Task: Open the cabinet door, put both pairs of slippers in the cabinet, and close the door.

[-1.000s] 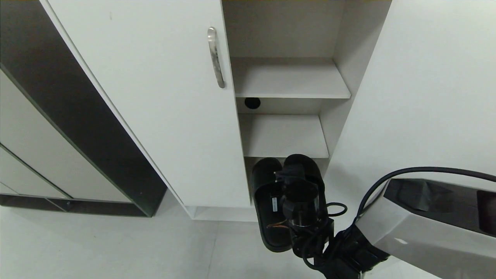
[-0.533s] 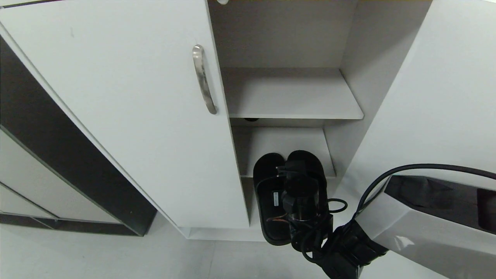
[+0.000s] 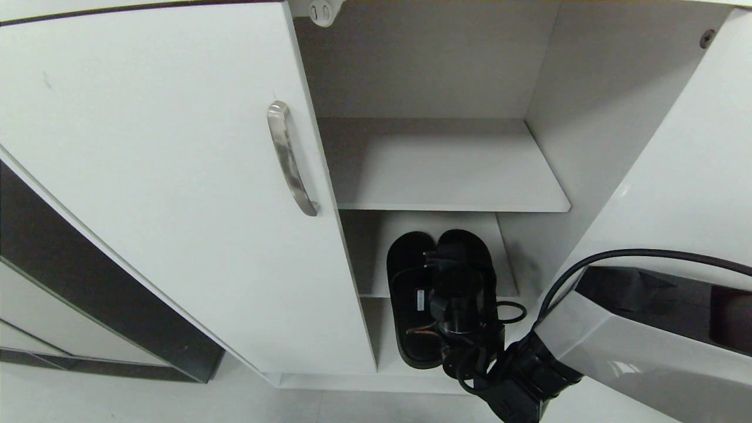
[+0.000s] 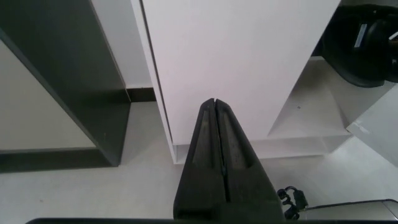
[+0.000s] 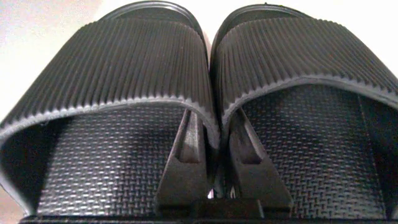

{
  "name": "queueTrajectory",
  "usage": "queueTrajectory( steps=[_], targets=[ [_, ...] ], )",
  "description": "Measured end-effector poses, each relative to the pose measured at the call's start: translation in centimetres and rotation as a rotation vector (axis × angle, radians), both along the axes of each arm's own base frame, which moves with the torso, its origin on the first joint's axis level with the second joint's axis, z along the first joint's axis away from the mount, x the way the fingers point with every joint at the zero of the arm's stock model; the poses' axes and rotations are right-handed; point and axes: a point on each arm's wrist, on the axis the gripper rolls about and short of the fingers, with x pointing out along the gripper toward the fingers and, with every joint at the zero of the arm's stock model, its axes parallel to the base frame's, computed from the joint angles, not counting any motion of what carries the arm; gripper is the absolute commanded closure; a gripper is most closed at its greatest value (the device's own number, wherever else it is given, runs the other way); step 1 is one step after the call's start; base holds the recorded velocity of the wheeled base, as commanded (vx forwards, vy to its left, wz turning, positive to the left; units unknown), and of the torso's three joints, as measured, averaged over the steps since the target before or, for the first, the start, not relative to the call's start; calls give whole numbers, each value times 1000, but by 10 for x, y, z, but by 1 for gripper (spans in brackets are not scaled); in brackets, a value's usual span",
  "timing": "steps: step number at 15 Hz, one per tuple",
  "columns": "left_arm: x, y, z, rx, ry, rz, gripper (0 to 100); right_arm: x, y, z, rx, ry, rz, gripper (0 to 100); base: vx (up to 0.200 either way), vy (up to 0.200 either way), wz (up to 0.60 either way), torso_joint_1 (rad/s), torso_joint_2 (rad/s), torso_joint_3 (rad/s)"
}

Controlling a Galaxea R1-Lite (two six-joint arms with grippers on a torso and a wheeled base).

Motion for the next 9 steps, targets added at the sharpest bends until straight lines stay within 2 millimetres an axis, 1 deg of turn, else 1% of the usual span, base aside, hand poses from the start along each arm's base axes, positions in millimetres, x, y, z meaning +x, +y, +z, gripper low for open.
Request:
queueTrajectory(
  steps=[5, 8, 9],
  targets=[
    [0, 0, 0, -1, 0, 1, 100, 31, -2, -3, 5, -5, -53, 100, 0, 0, 0, 0, 0, 0],
    [0, 0, 0, -4, 0, 1, 100, 48, 0, 1, 0, -2, -73, 100, 0, 0, 0, 0, 0, 0],
    [0, 0, 0, -4, 0, 1, 100, 54, 2, 6, 3, -5, -79, 100, 0, 0, 0, 0, 0, 0]
  ],
)
